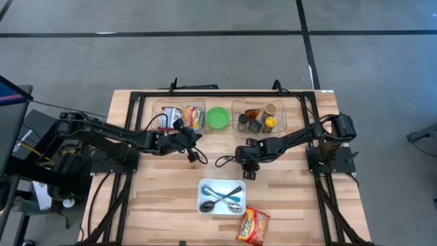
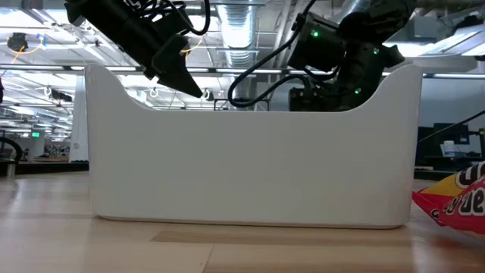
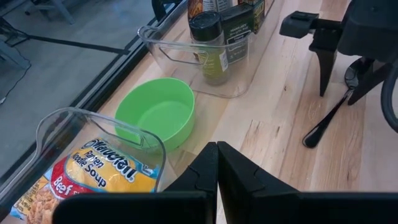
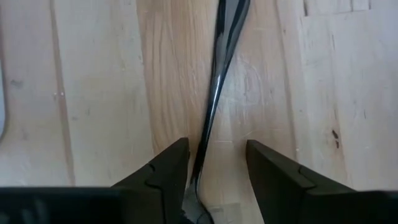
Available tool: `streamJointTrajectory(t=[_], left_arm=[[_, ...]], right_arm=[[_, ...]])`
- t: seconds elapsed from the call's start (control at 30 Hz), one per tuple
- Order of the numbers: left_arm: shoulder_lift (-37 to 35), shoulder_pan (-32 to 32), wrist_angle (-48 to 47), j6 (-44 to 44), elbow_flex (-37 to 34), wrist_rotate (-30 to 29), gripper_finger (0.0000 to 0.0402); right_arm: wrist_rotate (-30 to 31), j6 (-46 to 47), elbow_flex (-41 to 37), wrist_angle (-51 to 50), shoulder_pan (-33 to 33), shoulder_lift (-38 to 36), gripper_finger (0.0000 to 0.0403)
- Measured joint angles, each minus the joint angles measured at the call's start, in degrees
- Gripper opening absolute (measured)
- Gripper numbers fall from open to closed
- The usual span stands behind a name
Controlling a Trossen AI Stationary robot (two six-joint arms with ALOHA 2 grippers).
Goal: Pick & Place Food Item
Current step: Put the black spoon into the white bin
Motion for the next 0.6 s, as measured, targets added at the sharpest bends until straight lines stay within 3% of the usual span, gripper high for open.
streamJointTrajectory(t=[0.6], left_arm=[[0.00, 0.00, 0.31, 0.00, 0.00, 0.00, 0.0003]], right_arm=[[-0.28, -0.17, -0.17, -0.78, 0.02, -1.14, 0.0037]])
